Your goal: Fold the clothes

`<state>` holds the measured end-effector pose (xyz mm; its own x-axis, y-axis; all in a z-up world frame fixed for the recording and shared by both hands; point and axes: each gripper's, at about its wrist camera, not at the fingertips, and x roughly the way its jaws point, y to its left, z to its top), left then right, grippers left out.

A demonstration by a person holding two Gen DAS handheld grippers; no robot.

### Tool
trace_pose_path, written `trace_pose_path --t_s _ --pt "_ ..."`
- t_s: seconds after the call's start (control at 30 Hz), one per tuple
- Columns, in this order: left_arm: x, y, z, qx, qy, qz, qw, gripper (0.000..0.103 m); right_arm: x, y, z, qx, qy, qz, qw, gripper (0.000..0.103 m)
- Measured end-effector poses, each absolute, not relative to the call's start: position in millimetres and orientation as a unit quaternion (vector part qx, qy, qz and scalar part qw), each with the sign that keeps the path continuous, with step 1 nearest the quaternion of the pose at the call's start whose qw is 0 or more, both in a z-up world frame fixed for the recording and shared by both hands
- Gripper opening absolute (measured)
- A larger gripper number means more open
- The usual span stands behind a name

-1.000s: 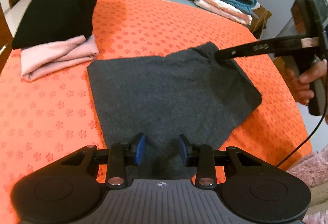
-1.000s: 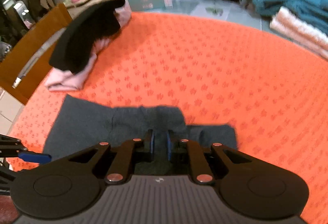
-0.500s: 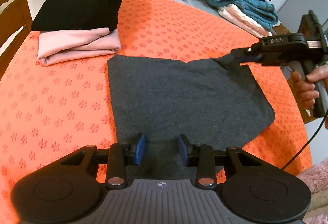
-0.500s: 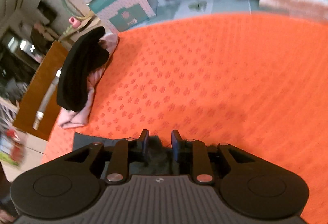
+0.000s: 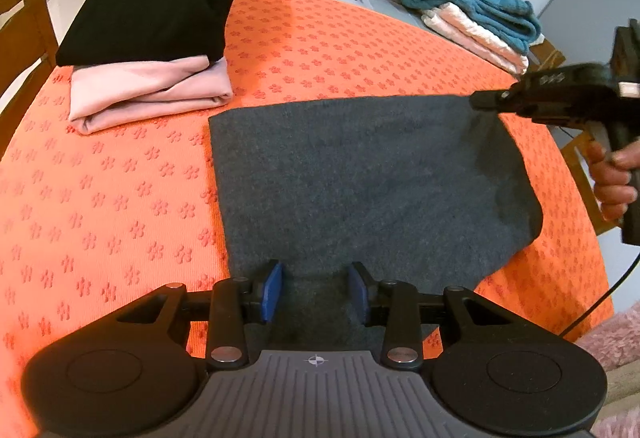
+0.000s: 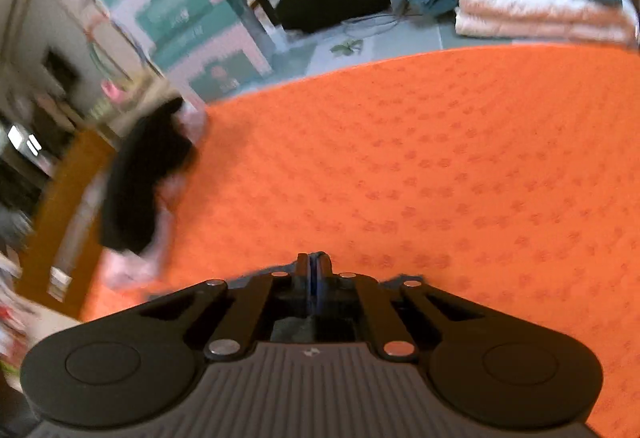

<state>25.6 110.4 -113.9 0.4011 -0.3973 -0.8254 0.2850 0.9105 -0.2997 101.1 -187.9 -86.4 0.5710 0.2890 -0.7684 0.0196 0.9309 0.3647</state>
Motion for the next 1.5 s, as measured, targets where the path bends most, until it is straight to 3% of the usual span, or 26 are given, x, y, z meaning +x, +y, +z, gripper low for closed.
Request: trace_pose_path --t_s 0.13,0.2,0.6,0.7,0.73,0.77,0.8,0.97,1.27,1.43,1.5 --pt "23.5 109.8 -113.3 -0.048 0.505 -0.207 0.837 0.042 93.3 -186.8 -77.2 0.091 0.44 0.057 0.891 0.016" --pt "22.7 110.6 -113.4 -0.048 0.503 -0.208 0.837 0.042 85.9 -195.0 -72.9 0.076 0.437 0.058 0.894 0.033" --pt "28.1 107.2 -99.7 -0.061 0.498 -0.203 0.841 0.044 14.9 -255.8 -117.5 0.185 0.489 0.033 0.852 0.048" --pt "37.2 103.8 -85.9 -0.098 0.49 -0.216 0.839 0.05 8.7 -254.6 -127.0 0.209 0.486 0.042 0.847 0.048" --pt "41.0 101.9 -81.6 -0.112 0.489 -0.222 0.836 0.053 7.2 -252.8 -127.7 0.211 0.482 0.042 0.849 0.04" --pt "45.1 99.8 -78.2 -0.131 0.49 -0.228 0.831 0.059 7.5 -250.5 -127.8 0.215 0.483 0.048 0.847 0.013" --pt "49.6 97.6 -75.9 -0.156 0.492 -0.235 0.824 0.062 7.7 -246.6 -124.4 0.215 0.481 0.052 0.848 0.01" --pt "69.5 75.7 -79.3 -0.246 0.517 -0.252 0.78 0.075 3.4 -222.5 -94.6 0.189 0.452 0.065 0.87 0.008" --pt "96.5 29.5 -89.5 -0.357 0.55 -0.274 0.703 0.089 -0.9 -178.9 -38.9 0.11 0.418 0.113 0.895 0.007" --pt "102.1 19.5 -77.1 -0.33 0.547 -0.277 0.717 0.088 -3.2 -148.7 -18.4 0.06 0.406 0.156 0.898 0.007" --pt "101.4 22.1 -73.7 -0.312 0.548 -0.268 0.728 0.079 -6.8 -133.4 -12.1 0.036 0.399 0.178 0.899 0.007"
